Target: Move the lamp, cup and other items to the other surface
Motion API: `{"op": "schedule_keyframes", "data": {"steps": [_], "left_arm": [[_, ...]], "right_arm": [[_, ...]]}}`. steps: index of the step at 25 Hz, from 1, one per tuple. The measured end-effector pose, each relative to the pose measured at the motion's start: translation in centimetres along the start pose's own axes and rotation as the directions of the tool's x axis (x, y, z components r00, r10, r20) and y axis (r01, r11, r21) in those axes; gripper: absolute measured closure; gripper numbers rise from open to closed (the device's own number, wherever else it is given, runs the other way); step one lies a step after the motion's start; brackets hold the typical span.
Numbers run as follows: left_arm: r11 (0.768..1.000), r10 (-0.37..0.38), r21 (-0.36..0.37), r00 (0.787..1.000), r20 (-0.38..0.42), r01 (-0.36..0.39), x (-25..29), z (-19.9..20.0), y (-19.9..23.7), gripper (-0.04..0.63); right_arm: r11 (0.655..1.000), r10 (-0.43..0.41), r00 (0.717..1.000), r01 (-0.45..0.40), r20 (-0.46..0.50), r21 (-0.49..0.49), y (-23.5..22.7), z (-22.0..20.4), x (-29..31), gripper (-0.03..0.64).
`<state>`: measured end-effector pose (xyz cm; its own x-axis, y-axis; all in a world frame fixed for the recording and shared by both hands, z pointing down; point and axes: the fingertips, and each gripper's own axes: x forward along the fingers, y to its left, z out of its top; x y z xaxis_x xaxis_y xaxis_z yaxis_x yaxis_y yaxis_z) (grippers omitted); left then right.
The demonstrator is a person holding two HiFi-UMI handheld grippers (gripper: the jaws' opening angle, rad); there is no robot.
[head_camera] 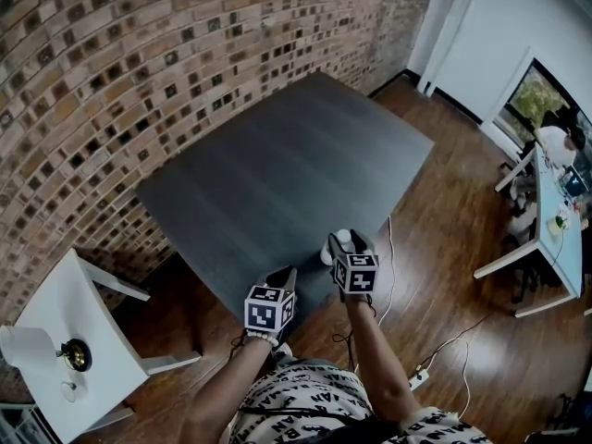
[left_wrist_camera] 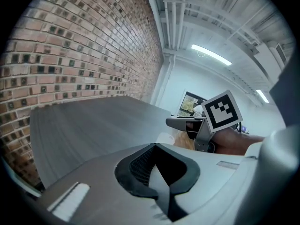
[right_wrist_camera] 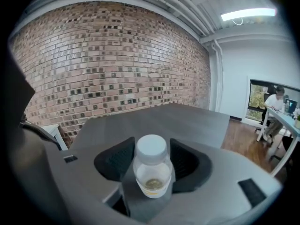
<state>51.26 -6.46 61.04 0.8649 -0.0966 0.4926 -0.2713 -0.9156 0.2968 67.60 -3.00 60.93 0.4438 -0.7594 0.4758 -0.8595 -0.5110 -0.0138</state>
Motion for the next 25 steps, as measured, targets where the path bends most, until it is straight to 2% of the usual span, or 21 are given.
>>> {"op": "schedule_keyframes", "data": {"steps": [2,12,20,25], "left_arm": [[1.0,0.006,-0.004,1.0,0.001,-0.006,0.0,0.0,0.2,0.589],[0.999,0.04,-0.027,0.999,0.015,-0.039,-1.2,0.1,1.9,0.589],[0.99,0.117,-0.088,0.991,0.062,-0.111,-5.1,-0.7,4.9,0.589],[0.972,0.201,-0.14,0.975,0.093,-0.188,-9.5,-1.8,8.3,0.589]], "right_arm": [[1.0,-0.002,1.0,0.002,-0.008,-0.009,0.0,-0.1,0.2,0.407],[0.997,0.004,0.999,-0.007,-0.036,-0.078,0.8,0.3,0.4,0.416],[0.987,0.109,0.994,-0.11,-0.018,-0.116,6.5,2.2,-0.3,0.416],[0.965,0.211,0.977,-0.211,-0.016,-0.155,13.2,3.2,0.0,0.416]]}}
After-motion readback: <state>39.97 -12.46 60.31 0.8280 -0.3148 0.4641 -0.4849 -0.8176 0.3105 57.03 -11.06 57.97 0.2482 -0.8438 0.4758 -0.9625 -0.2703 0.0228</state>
